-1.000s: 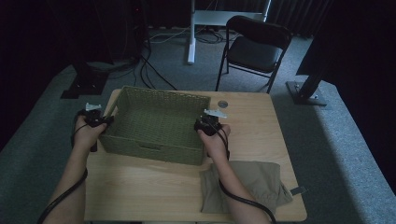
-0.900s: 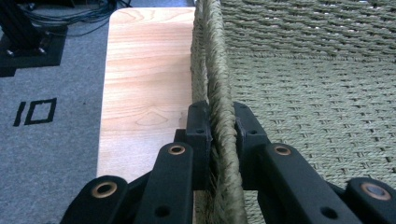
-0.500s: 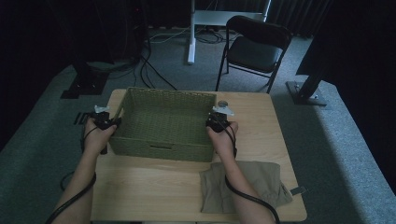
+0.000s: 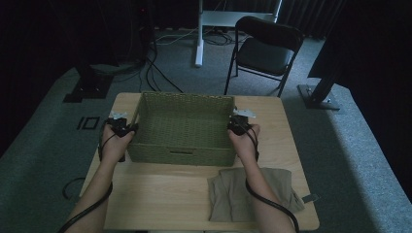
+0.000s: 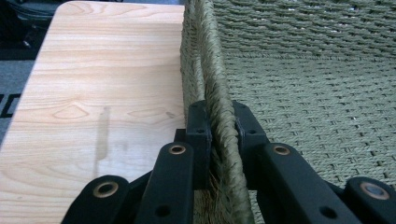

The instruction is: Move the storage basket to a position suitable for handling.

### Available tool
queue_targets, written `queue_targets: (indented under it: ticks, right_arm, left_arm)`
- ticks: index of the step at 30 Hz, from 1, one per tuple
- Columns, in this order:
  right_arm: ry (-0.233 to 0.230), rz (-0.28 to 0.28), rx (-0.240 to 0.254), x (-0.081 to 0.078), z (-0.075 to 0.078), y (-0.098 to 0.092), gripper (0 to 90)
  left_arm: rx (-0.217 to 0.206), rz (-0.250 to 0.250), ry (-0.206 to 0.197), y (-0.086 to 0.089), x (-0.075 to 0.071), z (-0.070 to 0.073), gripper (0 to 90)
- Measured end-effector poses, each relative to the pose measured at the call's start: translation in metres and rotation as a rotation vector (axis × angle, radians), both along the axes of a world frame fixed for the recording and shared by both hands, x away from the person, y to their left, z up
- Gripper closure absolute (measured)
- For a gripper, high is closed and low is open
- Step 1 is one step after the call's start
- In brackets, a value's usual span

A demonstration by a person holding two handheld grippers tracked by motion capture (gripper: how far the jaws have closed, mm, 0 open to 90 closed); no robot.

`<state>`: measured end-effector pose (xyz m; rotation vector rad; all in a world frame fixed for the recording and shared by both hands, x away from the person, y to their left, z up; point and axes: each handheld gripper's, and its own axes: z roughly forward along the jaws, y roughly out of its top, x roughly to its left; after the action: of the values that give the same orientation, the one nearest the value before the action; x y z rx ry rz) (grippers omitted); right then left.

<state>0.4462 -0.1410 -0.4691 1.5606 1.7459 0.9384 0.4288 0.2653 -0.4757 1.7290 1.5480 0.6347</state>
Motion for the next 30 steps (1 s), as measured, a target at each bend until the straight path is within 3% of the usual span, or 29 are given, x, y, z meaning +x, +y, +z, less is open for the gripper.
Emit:
queue_targets:
  ticks: [11, 30]
  right_arm:
    - [0.0, -0.003, 0.007, 0.003, 0.0, -0.036, 76.6]
    - [0.017, -0.023, 0.01, 0.009, 0.001, -0.093, 76.6]
  left_arm:
    - [-0.038, -0.045, 0.017, -0.03, 0.006, 0.0, 80.8]
    - [-0.045, -0.081, 0.021, -0.084, 0.018, 0.0, 80.6]
